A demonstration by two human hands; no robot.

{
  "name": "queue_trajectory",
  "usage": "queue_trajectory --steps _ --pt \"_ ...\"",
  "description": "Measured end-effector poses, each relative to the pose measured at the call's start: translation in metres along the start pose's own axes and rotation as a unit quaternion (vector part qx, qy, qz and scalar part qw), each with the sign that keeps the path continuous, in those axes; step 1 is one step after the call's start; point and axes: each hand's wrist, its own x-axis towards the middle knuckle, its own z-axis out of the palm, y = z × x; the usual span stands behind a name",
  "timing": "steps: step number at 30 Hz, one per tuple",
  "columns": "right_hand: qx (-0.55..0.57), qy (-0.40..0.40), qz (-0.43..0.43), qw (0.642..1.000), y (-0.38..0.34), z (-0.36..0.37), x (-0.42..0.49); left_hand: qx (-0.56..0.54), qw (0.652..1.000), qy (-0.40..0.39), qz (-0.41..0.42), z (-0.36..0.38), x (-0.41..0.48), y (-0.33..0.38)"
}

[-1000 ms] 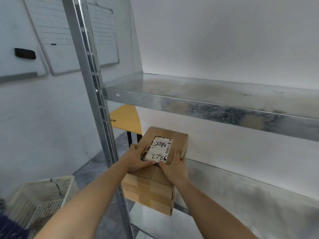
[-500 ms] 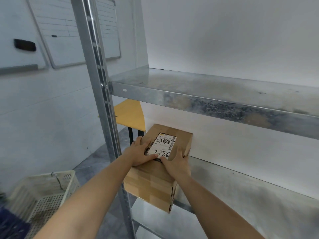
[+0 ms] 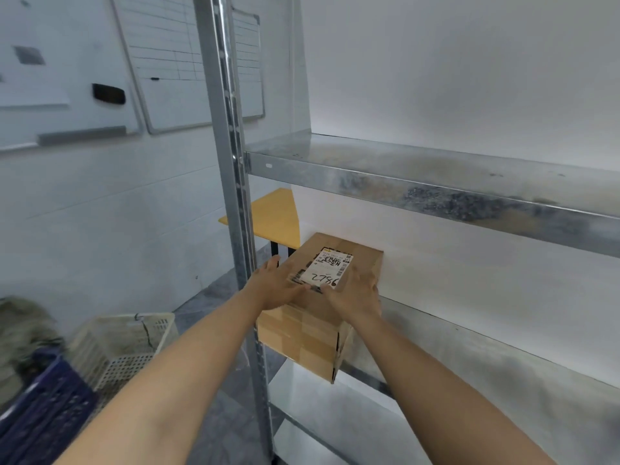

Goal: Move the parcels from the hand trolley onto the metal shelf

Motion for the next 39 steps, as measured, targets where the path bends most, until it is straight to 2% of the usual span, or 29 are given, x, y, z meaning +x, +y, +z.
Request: queue_trajectory --steps 6,13,19,24,29,34,39 --pt "-0.005 -0.028 -0.093 0.995 -0.007 -0.002 -0.032 0.022 0.998 0.041 -0.052 -0.001 -0.058 -0.002" --pt "-0.063 -0.098 -0.237 0.965 -0.01 0.01 -0.088 0.017 0.985 0.06 -0.162 0.011 -0.158 -0.021" --pt "-0.041 -0.226 -0.3 0.926 -0.014 0.039 -0.146 0.014 0.962 0.067 -0.264 0.035 -0.256 -0.049" --pt "-0.127 -0.255 -0.365 0.886 -0.025 0.086 -0.198 -0.025 0.931 0.054 -0.36 0.054 -0.344 -0.073" --pt "-0.146 -0.306 -0.421 0.841 -0.034 0.128 -0.255 -0.065 0.89 0.053 -0.448 0.08 -0.431 -0.097" --pt "-0.159 -0.347 -0.444 0.81 -0.039 0.171 -0.31 -0.104 0.854 0.046 -0.507 0.113 -0.511 -0.117" --pt "-0.184 -0.39 -0.459 0.777 -0.038 0.222 -0.364 -0.113 0.834 0.012 -0.54 0.144 -0.57 -0.137"
